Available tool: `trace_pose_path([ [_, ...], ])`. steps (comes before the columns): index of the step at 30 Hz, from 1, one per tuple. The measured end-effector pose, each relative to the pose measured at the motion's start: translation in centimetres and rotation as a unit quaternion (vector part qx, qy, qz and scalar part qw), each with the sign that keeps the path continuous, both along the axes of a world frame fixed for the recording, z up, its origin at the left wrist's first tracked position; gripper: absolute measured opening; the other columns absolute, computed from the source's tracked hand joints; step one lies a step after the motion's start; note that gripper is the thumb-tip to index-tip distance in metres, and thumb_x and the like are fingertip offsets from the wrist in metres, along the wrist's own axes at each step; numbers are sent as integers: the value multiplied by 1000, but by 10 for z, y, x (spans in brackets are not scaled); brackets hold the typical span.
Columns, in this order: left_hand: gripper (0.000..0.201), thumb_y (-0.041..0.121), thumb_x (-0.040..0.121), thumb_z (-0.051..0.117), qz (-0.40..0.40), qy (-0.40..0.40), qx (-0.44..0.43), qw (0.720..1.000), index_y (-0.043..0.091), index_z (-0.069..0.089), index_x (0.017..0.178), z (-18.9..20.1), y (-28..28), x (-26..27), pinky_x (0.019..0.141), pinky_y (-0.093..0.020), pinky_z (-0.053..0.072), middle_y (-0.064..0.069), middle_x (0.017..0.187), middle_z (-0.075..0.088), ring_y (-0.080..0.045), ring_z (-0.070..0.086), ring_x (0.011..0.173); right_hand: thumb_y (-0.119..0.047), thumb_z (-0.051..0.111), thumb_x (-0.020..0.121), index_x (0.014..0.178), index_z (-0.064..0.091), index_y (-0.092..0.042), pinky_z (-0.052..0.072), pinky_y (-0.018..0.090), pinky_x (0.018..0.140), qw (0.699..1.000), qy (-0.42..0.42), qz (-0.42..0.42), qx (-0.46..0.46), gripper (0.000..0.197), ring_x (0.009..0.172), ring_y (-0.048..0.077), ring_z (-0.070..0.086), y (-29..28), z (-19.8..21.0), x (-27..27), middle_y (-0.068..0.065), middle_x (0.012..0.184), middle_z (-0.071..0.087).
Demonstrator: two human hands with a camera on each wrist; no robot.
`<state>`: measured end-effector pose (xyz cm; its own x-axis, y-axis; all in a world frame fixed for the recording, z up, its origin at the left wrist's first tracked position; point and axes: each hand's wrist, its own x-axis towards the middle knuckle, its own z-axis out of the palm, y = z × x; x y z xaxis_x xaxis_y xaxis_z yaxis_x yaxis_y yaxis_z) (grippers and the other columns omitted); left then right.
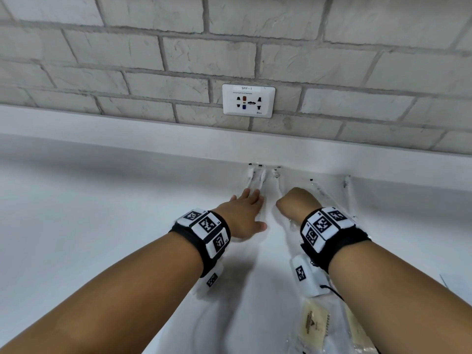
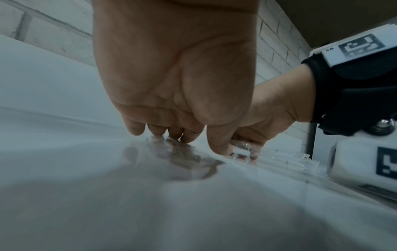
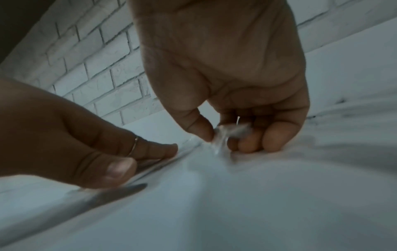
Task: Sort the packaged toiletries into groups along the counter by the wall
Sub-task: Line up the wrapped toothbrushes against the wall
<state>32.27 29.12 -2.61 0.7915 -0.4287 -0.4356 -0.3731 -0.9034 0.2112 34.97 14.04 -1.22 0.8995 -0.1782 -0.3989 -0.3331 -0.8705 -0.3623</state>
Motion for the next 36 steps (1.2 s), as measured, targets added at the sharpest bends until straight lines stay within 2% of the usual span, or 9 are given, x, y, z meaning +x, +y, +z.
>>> trace_pose_path([
  [2, 77, 47, 99, 36, 1, 2, -2, 1000, 12, -7, 153, 1, -2, 0, 121, -42, 1, -4, 160, -17, -21, -16, 147, -5, 50, 78, 81, 51, -3, 44, 27, 53, 997, -36, -37, 60, 3, 72, 31, 63, -9, 5, 2, 15, 79, 63],
  [5, 77, 48, 99, 35, -3, 1, -5, 1000, 12, -7, 153, 1, -8, -2, 121, -41, 1, -3, 160, -17, -20, -16, 147, 0, 51, 77, 103, 43, -6, 49, 34, 54, 985, -74, -71, 141, 28, 77, 36, 68, -22, 13, 4, 19, 91, 63],
  [10, 77, 48, 99, 35, 2, 3, -2, 1000, 13, -7, 153, 1, -6, -1, 121, -41, 1, -3, 160, -17, -19, -16, 147, -8, 56, 83, 119, 36, -11, 43, 32, 66, 986, -103, -36, 124, 41, 83, 26, 55, -29, 17, -2, 6, 98, 52],
  [14, 77, 48, 99, 35, 4, 3, 0, 1000, 13, -7, 153, 2, -5, 0, 121, -41, 1, -2, 160, -17, -19, -16, 147, -12, 55, 83, 108, 44, -7, 44, 32, 66, 985, -124, -43, 112, 28, 82, 29, 58, -24, 16, -6, 10, 95, 57],
  [18, 77, 48, 99, 35, 4, 4, 1, 1000, 13, -7, 153, 2, -6, -2, 121, -41, 1, -2, 160, -17, -18, -16, 147, -23, 44, 89, 80, 54, -4, 39, 29, 56, 976, -54, -91, 190, 24, 57, 25, 51, -22, 11, -11, 15, 75, 62],
  [22, 75, 47, 99, 35, 9, 4, -4, 1000, 14, -6, 153, 3, -6, -2, 121, -39, 1, -1, 160, -17, -17, -15, 147, -44, 35, 99, 80, 58, -8, 42, 31, 71, 999, -5, 6, 37, 47, 71, 26, 55, -27, 5, -9, 8, 73, 58],
  [25, 72, 42, 100, 35, 13, -13, -28, 999, 11, -3, 153, 7, -5, -3, 120, -39, 1, -3, 161, -15, -19, -12, 148, -39, 43, 97, 114, 59, -5, 42, 32, 87, 991, -66, 85, -78, 41, 105, 30, 58, -33, 2, -7, 13, 114, 62],
  [28, 69, 37, 101, 35, 18, -33, -40, 998, 9, 0, 153, 6, -3, -2, 119, -40, 3, -6, 161, -11, -22, -9, 149, -41, 61, 88, 143, 42, -22, 37, 35, 105, 982, -77, 158, -62, 61, 131, 24, 45, -30, 2, -13, 5, 144, 44],
  [36, 68, 35, 101, 36, 21, -20, -29, 999, 11, 0, 154, -1, -1, 0, 119, -41, 7, -6, 162, -9, -23, -5, 149, -32, 47, 94, 121, 61, -20, 45, 41, 95, 947, -95, 253, -173, 32, 115, 30, 50, 11, -10, -11, 8, 125, 52],
])
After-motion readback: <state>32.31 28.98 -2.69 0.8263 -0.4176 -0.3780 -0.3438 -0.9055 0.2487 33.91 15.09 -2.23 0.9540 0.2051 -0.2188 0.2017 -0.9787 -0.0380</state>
